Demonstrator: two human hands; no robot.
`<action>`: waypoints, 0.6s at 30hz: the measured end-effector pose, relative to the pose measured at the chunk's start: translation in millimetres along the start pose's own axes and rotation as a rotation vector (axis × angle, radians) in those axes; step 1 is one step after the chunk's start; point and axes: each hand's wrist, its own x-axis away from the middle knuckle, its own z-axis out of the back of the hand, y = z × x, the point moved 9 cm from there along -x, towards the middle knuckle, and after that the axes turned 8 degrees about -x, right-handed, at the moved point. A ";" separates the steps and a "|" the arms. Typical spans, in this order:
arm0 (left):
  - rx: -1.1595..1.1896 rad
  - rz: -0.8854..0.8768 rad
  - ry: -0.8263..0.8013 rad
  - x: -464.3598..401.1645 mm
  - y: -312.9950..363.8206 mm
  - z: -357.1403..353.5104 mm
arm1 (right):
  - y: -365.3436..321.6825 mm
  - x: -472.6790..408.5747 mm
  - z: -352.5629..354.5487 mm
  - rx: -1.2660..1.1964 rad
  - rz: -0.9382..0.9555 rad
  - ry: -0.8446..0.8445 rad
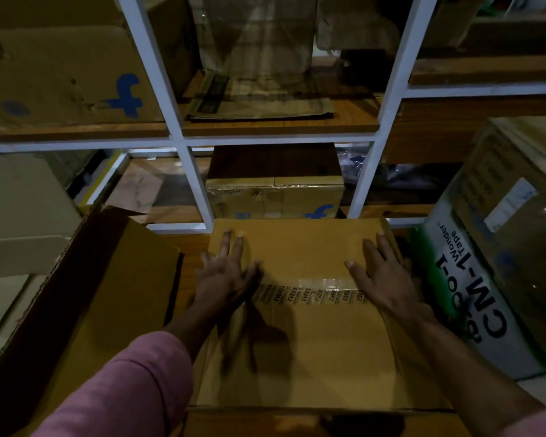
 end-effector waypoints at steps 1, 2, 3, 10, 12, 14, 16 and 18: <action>0.007 0.001 0.010 2.7 -1.4 1.2 | -0.3 0.1 -0.1 0.013 0.015 0.011; 0.020 0.008 0.015 6.5 -3.8 3.9 | -2.7 1.5 0.7 0.020 0.035 0.023; 0.033 0.018 0.017 9.8 -6.7 6.9 | -6.0 2.8 2.9 0.020 0.059 0.043; 0.061 0.067 0.259 36.3 -28.1 77.7 | -49.6 20.7 46.3 -0.057 0.177 0.248; 0.085 0.052 0.378 50.1 -32.2 106.1 | -63.5 28.9 61.0 -0.101 0.230 0.308; 0.094 0.036 0.495 66.3 -37.2 130.3 | -77.9 43.9 74.1 -0.130 0.320 0.380; 0.105 0.011 0.567 81.7 -43.9 143.6 | -88.9 67.2 81.8 -0.131 0.406 0.448; 0.124 -0.019 0.582 98.0 -51.8 145.6 | -91.6 92.5 80.0 -0.112 0.438 0.476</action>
